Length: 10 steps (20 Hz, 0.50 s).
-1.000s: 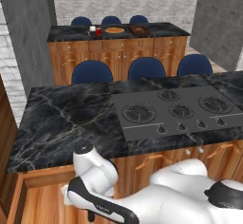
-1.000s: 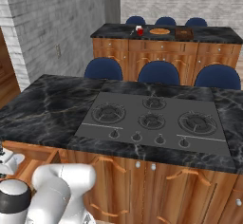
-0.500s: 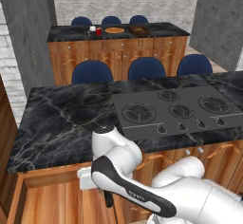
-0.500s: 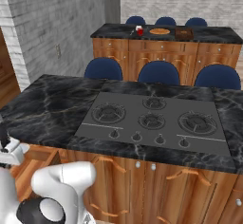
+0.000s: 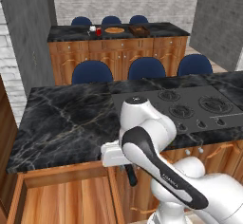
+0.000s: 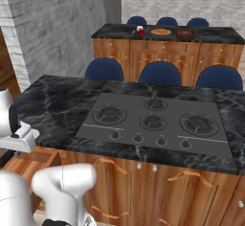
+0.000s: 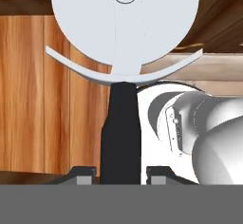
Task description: Take the pizza cutter from the drawer on the left and place it on the dining counter for cutting.
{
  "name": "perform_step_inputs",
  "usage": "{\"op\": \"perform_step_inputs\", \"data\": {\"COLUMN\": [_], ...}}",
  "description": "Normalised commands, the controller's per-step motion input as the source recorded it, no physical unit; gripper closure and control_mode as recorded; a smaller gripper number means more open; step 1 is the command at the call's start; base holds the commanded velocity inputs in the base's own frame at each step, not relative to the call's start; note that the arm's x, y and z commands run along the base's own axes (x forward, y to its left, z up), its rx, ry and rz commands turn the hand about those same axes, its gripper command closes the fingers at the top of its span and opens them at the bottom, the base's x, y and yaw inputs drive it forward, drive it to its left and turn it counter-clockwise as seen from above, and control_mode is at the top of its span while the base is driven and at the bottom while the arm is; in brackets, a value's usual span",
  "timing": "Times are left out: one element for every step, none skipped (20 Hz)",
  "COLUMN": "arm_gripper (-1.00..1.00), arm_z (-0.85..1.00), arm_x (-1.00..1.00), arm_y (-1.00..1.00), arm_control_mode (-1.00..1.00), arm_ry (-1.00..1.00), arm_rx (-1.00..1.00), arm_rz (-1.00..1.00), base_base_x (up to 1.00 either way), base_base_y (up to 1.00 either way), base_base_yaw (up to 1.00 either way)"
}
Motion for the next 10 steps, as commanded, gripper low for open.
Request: {"op": "perform_step_inputs", "data": {"arm_gripper": [1.0, 1.0, 1.0, 1.0, 1.0, 1.0, 1.0, 1.0, 1.0, 1.0], "arm_z": [0.94, 0.89, 0.91, 0.91, 0.81, 0.73, 0.76, 0.61, 0.51, 0.54], "arm_x": [0.0, 0.0, 0.0, 0.01, 0.0, 0.0, 0.05, 0.0, 0.0, 0.06], "arm_y": [-0.76, -0.79, -0.81, -0.9, -1.0, -0.96, -0.93, -1.0, -1.0, -1.0], "arm_control_mode": [-1.0, -1.0, -1.0, -1.0, -1.0, -1.0, -1.0, -1.0, -1.0, -1.0], "arm_ry": [0.0, 0.0, 0.0, 0.0, 0.0, 0.0, 0.0, 0.0, 0.0, 0.0], "arm_rx": [0.0, 0.0, 0.0, 0.0, 0.01, 0.0, 0.0, 0.0, 0.0, 0.0], "arm_rz": [0.0, 0.0, 0.0, 0.0, 0.0, 0.0, 0.0, 0.0, 0.0, 0.0], "base_base_x": [0.0, 0.0, 0.0, 0.0, 0.0, 0.0, 0.0, 0.0, 0.0, 0.0], "base_base_y": [0.0, 0.0, 0.0, 0.0, 0.0, 0.0, 0.0, 0.0, 0.0, 0.0], "base_base_yaw": [0.0, 0.0, 0.0, 0.0, 0.0, 0.0, 0.0, 0.0, 0.0, 0.0]}}
